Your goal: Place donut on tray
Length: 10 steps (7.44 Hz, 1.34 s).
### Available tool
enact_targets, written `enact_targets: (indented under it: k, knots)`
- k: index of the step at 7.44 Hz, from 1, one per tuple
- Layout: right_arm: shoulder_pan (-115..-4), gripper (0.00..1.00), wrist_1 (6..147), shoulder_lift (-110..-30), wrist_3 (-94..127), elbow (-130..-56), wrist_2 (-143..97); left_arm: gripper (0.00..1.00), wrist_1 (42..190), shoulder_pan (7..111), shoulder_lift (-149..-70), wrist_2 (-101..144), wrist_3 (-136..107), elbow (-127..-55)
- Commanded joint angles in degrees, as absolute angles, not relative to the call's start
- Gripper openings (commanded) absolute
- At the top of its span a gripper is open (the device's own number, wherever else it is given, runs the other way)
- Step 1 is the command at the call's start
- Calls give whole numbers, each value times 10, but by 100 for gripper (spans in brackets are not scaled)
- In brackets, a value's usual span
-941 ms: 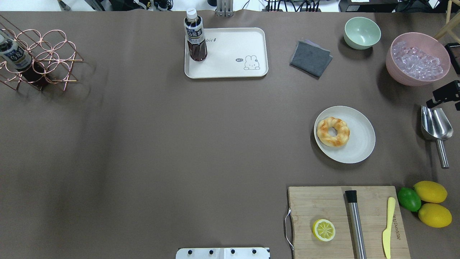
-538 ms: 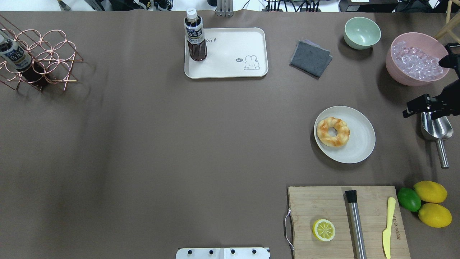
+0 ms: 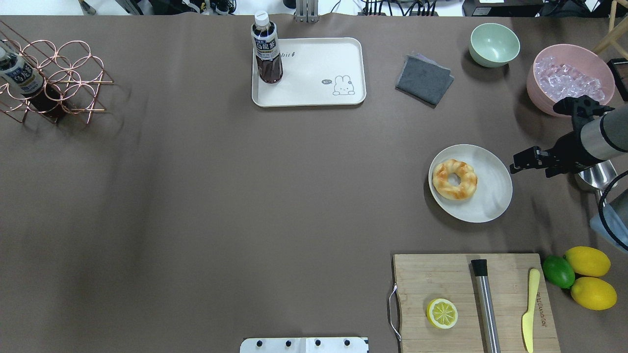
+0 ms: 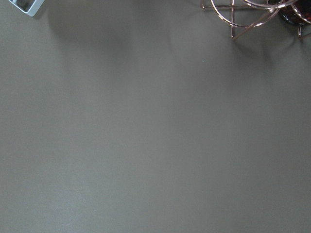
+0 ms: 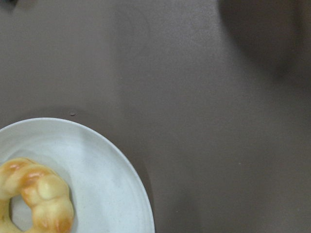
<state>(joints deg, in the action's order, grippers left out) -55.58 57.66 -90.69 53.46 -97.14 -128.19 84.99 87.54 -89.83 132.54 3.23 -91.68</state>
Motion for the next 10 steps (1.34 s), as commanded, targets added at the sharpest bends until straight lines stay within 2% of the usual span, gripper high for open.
enact_targets:
  k: [1,6,9,10]
  knots:
    - [-536,100,548,-903,559,-953,-1274,98,850,875,-896,1325,32,-917]
    - [-519,99,546,-893,559,-941,-1274,98,850,875,-894,1325,33,-916]
    - [-511,92,546,-889,560,-938,-1273,98,850,875,-896,1325,33,-915]
    - [-511,59,546,-889,581,-939,-1273,98,850,875,-896,1325,33,-915]
